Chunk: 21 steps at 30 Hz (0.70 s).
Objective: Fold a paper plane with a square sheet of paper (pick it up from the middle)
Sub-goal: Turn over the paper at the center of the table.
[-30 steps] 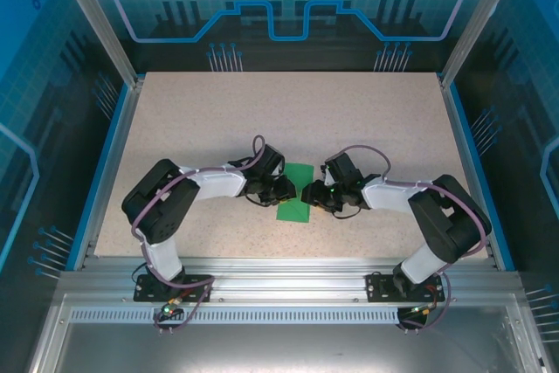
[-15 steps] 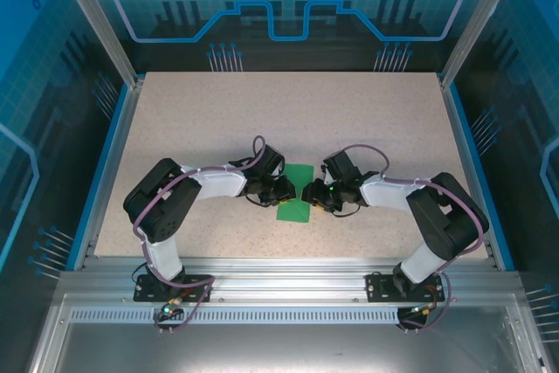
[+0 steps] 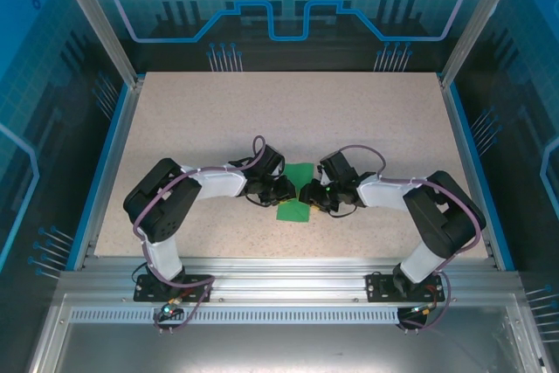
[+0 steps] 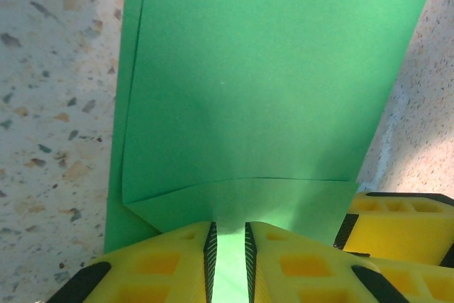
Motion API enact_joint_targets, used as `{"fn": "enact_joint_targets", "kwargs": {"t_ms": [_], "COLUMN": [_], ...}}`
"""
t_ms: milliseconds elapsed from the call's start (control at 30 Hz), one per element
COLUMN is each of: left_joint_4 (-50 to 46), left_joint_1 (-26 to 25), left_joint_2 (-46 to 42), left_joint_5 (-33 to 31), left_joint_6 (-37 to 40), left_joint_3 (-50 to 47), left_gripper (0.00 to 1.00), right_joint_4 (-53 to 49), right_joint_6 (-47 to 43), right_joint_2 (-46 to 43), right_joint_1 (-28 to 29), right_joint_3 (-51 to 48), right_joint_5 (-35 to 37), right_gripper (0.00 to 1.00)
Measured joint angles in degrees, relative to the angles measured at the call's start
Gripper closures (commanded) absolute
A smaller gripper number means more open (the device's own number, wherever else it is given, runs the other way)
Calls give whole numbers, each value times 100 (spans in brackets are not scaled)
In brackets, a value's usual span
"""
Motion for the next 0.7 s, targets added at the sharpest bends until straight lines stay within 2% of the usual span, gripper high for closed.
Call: {"fn": "enact_joint_targets", "kwargs": {"t_ms": [167, 500, 700], "left_joint_4": [0, 0, 26], "left_joint_1": [0, 0, 0], "left_joint_2": [-2, -13, -358], "left_joint_5": [0, 0, -11], "left_joint_6": [0, -2, -33], "left_joint_3": [0, 0, -70], "left_gripper": [78, 76, 67], "right_joint_4": [46, 133, -61], "right_joint_6": [-2, -162, -409], "right_joint_2": [4, 0, -306], "right_joint_1": [4, -2, -2], "right_joint_3": [0, -52, -87], "right_joint_5": [2, -2, 26], "right_gripper": [65, 85, 98]}}
